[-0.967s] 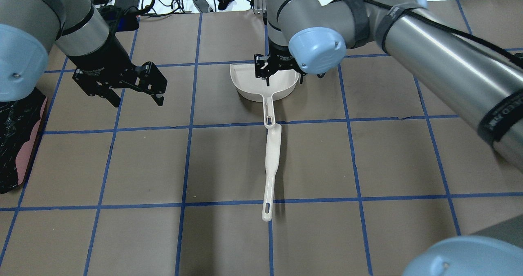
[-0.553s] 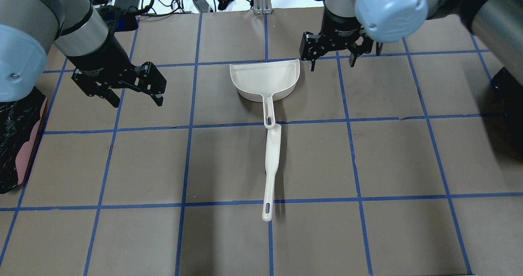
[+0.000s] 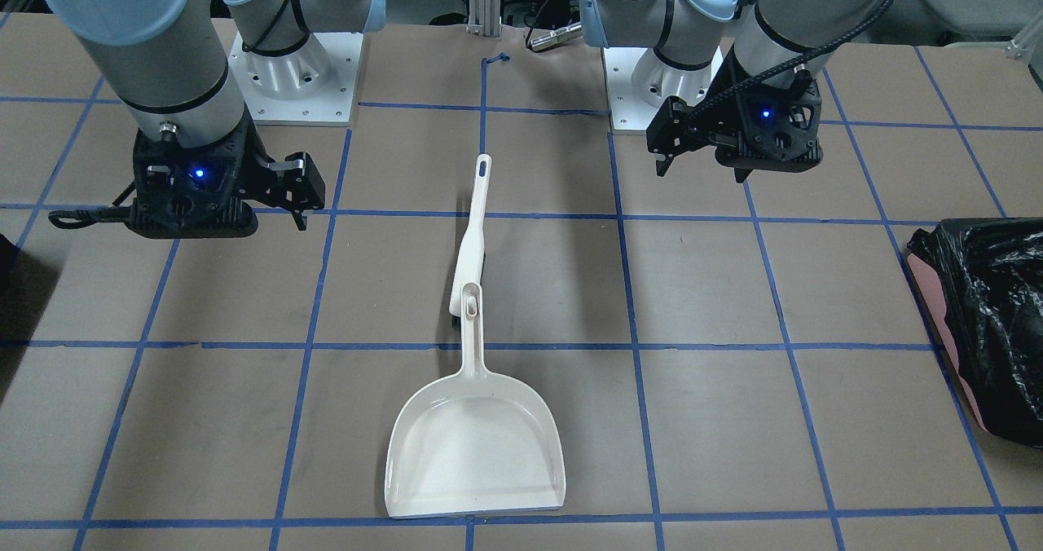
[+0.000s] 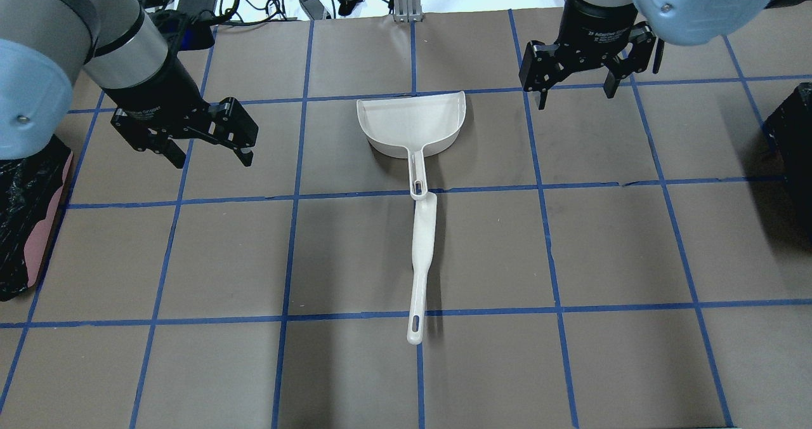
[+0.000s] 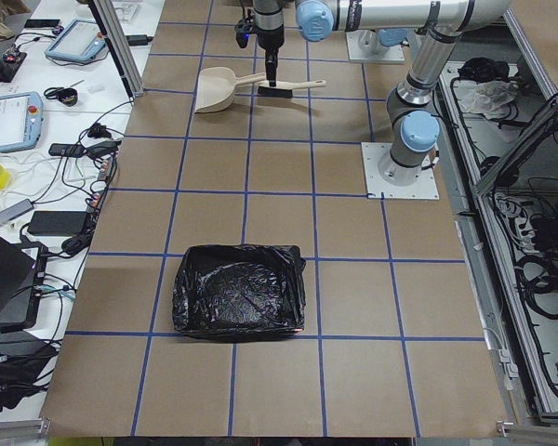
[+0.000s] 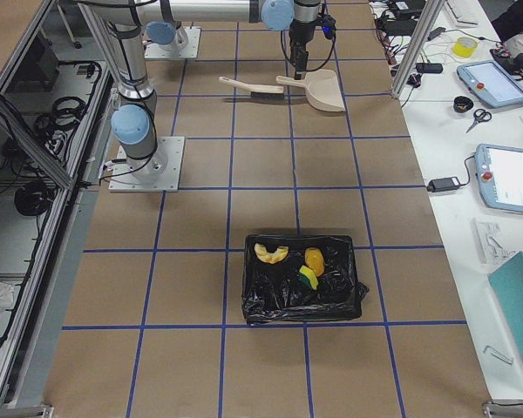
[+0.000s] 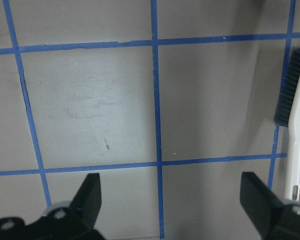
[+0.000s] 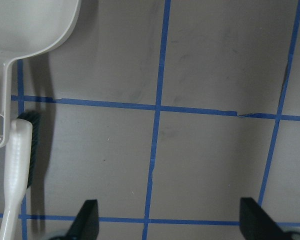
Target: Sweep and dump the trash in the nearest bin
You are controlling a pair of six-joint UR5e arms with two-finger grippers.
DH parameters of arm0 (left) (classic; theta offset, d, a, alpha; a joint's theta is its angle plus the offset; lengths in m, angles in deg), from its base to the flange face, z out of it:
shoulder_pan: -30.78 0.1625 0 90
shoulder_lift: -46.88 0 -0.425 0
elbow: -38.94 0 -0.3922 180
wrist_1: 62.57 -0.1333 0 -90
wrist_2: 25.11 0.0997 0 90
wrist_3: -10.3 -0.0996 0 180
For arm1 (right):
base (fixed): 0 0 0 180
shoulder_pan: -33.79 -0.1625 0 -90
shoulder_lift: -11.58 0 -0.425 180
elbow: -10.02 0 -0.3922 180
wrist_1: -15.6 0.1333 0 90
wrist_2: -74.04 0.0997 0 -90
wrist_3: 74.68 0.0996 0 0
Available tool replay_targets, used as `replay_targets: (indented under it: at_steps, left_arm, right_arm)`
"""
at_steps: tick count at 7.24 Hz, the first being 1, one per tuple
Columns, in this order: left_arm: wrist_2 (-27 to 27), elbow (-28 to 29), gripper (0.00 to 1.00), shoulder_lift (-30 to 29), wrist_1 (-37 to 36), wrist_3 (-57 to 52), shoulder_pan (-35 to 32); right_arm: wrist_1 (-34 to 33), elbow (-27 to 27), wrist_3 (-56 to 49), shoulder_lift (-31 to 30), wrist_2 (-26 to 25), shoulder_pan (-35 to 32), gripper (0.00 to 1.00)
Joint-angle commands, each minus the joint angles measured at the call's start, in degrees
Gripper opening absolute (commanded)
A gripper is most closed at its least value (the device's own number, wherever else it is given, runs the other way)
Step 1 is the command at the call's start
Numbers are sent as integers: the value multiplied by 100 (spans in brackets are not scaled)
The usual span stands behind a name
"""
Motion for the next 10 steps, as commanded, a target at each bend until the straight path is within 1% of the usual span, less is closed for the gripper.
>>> replay_targets:
  at_steps: [1, 3, 4, 5, 6, 10]
  left_arm:
    - [-26, -2, 100, -7, 3, 6, -1]
    - [-17, -11, 100, -7, 12, 6, -10]
    - [-26, -28, 100, -7, 12, -3, -10]
    - [-17, -167, 100, 10, 3, -3, -10]
    - [-9, -247, 100, 45, 3, -3, -10]
    - [-17, -257, 100, -51, -76, -20, -1]
  right_arm:
    - [143, -4, -345, -40, 43, 199, 100]
    - [204, -4, -330, -57, 69, 333, 99]
    - [213, -4, -304, -75, 270, 333, 99]
    - [213, -4, -295, -84, 306, 315, 99]
    - [213, -4, -295, -84, 316, 315, 99]
    - [161, -83, -312, -84, 333, 315, 99]
